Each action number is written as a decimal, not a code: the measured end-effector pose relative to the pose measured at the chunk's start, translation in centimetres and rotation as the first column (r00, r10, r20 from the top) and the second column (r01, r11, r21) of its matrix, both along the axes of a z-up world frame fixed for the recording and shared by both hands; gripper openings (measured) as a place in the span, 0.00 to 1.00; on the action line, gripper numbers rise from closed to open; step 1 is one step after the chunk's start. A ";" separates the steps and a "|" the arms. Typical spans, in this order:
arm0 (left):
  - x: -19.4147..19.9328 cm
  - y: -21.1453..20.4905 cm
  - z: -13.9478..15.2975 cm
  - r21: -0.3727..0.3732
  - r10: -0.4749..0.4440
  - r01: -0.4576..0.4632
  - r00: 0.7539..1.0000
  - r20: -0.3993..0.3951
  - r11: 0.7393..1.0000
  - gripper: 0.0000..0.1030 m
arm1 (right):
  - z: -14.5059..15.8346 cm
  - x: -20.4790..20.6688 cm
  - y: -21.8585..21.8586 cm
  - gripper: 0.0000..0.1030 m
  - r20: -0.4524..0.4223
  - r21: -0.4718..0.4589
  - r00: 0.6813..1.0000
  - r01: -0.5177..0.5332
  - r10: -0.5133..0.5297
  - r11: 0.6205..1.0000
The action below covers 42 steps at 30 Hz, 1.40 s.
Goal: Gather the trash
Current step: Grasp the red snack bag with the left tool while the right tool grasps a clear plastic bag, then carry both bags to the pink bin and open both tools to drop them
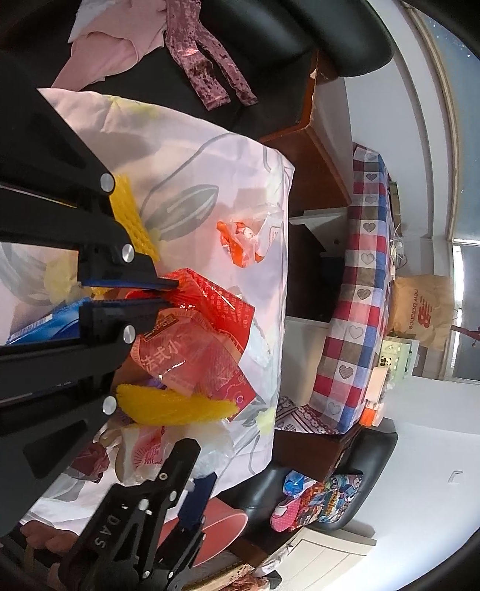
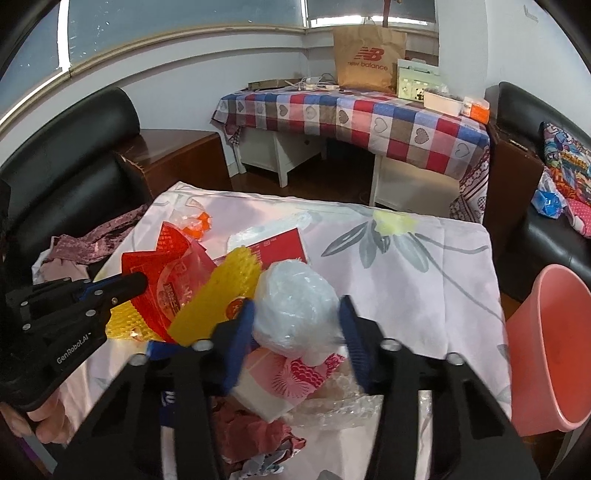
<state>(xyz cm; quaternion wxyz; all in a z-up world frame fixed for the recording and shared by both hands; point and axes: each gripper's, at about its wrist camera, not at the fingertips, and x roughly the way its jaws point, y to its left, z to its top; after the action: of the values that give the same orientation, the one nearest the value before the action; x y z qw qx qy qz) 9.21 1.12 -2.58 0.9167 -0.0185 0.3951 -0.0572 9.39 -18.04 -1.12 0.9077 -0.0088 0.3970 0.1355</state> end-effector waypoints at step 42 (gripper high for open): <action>-1.8 -26.2 7.4 -0.021 -0.409 0.415 0.902 0.140 0.909 0.03 | 3.1 -7.5 -26.1 0.12 0.105 0.076 0.884 0.450 -0.456 0.890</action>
<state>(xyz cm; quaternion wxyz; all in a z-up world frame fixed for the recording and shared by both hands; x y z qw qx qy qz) 7.45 -25.11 4.84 0.9073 0.0464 0.3268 -0.2606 1.91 -44.10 1.97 0.9363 0.0985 0.3295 -0.0709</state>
